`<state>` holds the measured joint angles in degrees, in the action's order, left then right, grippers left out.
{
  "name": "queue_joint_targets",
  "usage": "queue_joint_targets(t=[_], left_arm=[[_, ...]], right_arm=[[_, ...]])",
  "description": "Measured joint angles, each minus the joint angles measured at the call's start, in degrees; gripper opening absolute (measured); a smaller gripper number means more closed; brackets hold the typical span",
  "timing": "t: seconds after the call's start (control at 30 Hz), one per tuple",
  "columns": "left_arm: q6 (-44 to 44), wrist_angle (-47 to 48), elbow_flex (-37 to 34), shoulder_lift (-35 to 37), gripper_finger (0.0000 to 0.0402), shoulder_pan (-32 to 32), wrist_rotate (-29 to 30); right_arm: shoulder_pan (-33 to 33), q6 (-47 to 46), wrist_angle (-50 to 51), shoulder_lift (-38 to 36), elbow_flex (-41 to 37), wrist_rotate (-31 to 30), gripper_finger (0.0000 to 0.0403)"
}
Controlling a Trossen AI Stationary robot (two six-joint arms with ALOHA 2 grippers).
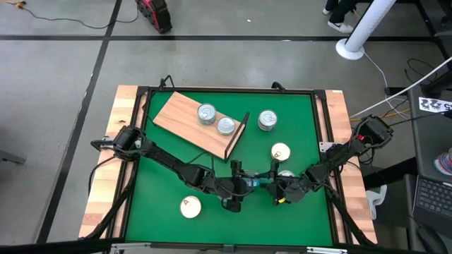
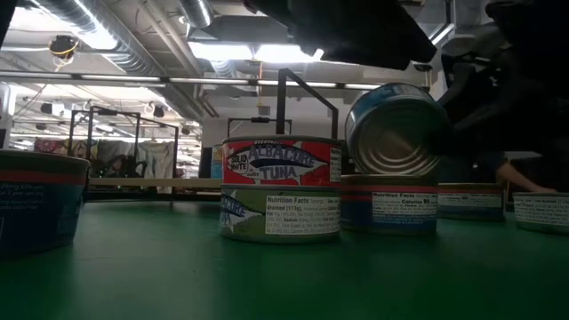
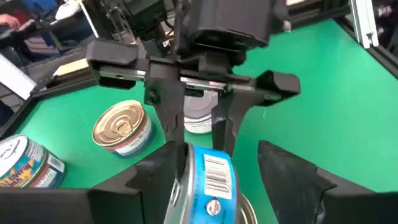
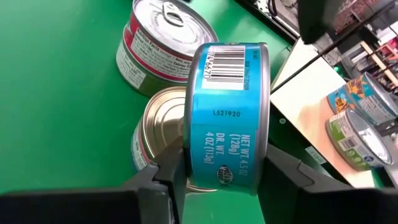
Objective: Stack canned seafood by type on shelf
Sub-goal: Stack the sky blue tuna can on top of the sky blue tuna can
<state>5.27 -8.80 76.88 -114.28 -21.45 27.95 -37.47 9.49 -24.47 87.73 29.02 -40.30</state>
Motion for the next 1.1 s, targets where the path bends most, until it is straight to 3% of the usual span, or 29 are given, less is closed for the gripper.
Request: queue_joint_targets(t=[0.17,1.1], left_arm=[[1.9,2.6,0.0,0.0,0.022,0.0,2.9],[3.9,8.7,0.0,0.0,0.0215,-0.3,3.0]], right_arm=[[0.0,-2.5,-0.2,0.0,0.0,0.9,0.0142],[0.0,-8.1,-4.8,0.1,-0.1,2.6,0.0143]])
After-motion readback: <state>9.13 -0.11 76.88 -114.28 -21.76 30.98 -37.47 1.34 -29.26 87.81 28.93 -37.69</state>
